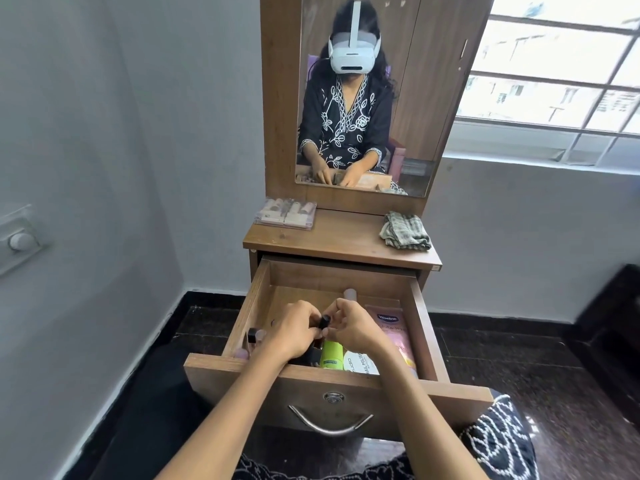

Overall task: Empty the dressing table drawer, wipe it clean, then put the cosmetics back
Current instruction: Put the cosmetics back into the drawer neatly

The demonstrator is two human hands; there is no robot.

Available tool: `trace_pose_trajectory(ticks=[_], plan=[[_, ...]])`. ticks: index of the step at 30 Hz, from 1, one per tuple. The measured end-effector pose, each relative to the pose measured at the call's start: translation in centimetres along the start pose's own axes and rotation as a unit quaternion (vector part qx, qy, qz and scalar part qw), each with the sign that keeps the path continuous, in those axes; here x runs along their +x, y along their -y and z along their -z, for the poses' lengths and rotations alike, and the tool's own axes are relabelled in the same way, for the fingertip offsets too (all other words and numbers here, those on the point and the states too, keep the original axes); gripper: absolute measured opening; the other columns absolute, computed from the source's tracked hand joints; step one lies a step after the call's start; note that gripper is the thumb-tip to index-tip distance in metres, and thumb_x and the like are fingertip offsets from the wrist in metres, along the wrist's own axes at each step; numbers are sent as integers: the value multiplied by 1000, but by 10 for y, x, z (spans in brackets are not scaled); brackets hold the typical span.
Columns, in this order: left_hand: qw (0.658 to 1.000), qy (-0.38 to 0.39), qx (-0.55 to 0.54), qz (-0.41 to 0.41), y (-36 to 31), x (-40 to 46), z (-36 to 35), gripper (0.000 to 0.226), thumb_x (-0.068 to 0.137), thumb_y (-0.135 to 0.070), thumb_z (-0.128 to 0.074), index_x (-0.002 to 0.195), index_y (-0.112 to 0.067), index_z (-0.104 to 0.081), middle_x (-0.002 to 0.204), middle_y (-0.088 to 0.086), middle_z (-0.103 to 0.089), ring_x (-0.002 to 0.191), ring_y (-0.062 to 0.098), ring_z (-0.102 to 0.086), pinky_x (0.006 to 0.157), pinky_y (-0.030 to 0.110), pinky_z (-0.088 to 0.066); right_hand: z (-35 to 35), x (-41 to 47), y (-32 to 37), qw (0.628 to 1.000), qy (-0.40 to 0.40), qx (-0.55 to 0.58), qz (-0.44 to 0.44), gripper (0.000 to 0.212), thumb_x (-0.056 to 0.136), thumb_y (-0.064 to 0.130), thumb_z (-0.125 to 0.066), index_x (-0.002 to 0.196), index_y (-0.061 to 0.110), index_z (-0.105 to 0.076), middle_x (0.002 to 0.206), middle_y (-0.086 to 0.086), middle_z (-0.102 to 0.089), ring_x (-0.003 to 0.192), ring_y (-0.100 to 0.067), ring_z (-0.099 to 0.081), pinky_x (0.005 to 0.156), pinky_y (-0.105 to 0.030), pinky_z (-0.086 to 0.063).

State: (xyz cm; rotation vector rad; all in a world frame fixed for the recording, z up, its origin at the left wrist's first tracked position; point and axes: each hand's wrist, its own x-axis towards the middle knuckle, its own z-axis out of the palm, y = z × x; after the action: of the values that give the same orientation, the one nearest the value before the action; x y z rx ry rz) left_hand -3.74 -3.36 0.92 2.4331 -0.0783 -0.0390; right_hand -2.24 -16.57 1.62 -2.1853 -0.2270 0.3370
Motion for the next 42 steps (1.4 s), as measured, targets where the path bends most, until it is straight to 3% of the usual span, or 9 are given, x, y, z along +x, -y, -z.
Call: trace_pose_trajectory(ticks=[5, 10, 15, 18, 21, 28, 35, 40, 42], plan=[[1000, 27, 16, 3, 1, 1, -2, 21, 87, -20, -62, 107, -17, -68, 108, 4, -68, 95, 17, -63, 79, 31, -50, 1, 0, 0, 1000, 13, -1, -8, 20, 85, -2, -64, 93, 10, -50, 74, 5, -52, 60, 0, -48, 50, -5, -41], [998, 41, 36, 15, 3, 2, -2, 20, 89, -18, -57, 106, -16, -68, 108, 5, -67, 96, 20, -62, 81, 37, -52, 0, 1, 2, 1000, 17, -6, -11, 32, 80, -5, -68, 72, 19, -48, 68, 6, -53, 58, -2, -51, 49, -5, -42], [998, 39, 50, 20, 3, 1, -2, 24, 91, -18, -54, 111, -17, -66, 112, 4, -65, 99, 20, -61, 69, 30, -45, -2, 5, 1, 1000, 10, -12, -11, 23, 77, -5, -70, 80, 13, -56, 72, 3, -58, 61, -3, -55, 57, -10, -48], [998, 39, 53, 16, 1, 0, -1, 23, 90, -17, -54, 110, -17, -66, 111, 4, -65, 100, 21, -60, 68, 29, -41, -2, 6, 1, 1000, 6, -15, -10, 30, 76, -6, -71, 71, 19, -54, 67, 6, -56, 57, -1, -52, 46, -5, -41], [998, 27, 60, 14, 0, -2, -1, 22, 88, -21, -57, 108, -17, -67, 110, 3, -64, 97, 20, -60, 59, 26, -36, -2, 7, 1, 1000, 3, -5, -9, 25, 74, -8, -71, 79, 13, -58, 65, 7, -56, 55, 1, -52, 43, -4, -38], [998, 2, 70, 3, -3, -7, 0, 23, 86, -26, -60, 107, -19, -65, 113, 1, -60, 89, 16, -55, 46, 20, -23, -3, 6, -2, 1000, -8, 16, 11, 35, 73, -10, -70, 68, 20, -53, 70, 4, -58, 64, -6, -56, 67, -18, -50], [997, -12, 75, -7, -4, -9, 1, 26, 83, -30, -63, 106, -19, -65, 112, 1, -60, 94, 19, -59, 47, 20, -26, -2, 3, -1, 999, -21, 30, 33, 27, 74, -12, -67, 76, 13, -56, 80, -4, -60, 75, -15, -58, 75, -27, -52], [997, -12, 66, -27, -4, -7, 1, 26, 81, -30, -64, 102, -15, -67, 103, 3, -64, 87, 17, -61, 67, 34, -54, -1, 3, -2, 998, -23, 50, 30, 29, 76, -14, -63, 76, 14, -55, 75, 3, -58, 64, -4, -54, 59, -11, -48], [997, -17, 66, -31, -5, -8, 1, 28, 80, -30, -63, 102, -14, -67, 102, 3, -65, 89, 20, -62, 74, 40, -55, -1, 2, -2, 998, -29, 53, 31, 25, 76, -13, -64, 79, 11, -56, 75, 3, -57, 62, -2, -53, 51, -6, -43]])
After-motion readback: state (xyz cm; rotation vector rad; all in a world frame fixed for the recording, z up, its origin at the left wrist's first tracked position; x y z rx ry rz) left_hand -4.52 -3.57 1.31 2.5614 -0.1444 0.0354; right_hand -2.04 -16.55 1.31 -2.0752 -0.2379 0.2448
